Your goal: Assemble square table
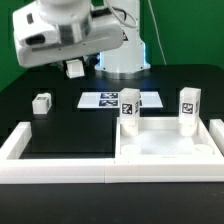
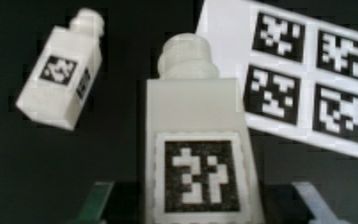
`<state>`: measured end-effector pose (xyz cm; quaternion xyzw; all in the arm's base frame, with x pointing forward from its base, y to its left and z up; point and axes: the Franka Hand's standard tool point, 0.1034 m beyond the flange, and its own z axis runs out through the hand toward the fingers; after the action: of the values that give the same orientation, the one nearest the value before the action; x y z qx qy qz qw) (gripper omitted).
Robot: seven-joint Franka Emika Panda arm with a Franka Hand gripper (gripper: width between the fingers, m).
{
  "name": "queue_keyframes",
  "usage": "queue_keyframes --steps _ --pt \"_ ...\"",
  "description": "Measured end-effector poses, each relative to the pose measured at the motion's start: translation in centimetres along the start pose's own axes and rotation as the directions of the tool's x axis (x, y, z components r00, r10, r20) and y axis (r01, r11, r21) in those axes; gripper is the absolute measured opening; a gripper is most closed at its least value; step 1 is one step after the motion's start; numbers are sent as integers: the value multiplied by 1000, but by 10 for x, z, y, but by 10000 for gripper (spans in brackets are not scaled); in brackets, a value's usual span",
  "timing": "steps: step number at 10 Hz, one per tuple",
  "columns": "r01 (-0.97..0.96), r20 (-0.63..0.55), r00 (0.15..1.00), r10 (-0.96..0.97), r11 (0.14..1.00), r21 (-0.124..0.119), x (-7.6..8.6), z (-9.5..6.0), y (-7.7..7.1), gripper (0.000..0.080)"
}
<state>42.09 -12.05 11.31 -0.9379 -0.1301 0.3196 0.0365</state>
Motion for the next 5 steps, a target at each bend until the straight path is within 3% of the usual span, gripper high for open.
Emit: queue_keyframes --steps 1,2,5 --pt "-1 -78 997 1 1000 -8 2 -4 1 290" --pt "5 -135 991 -5 1000 0 10 -19 0 290" --pt "-29 -349 936 33 999 17 40 -95 -10 290"
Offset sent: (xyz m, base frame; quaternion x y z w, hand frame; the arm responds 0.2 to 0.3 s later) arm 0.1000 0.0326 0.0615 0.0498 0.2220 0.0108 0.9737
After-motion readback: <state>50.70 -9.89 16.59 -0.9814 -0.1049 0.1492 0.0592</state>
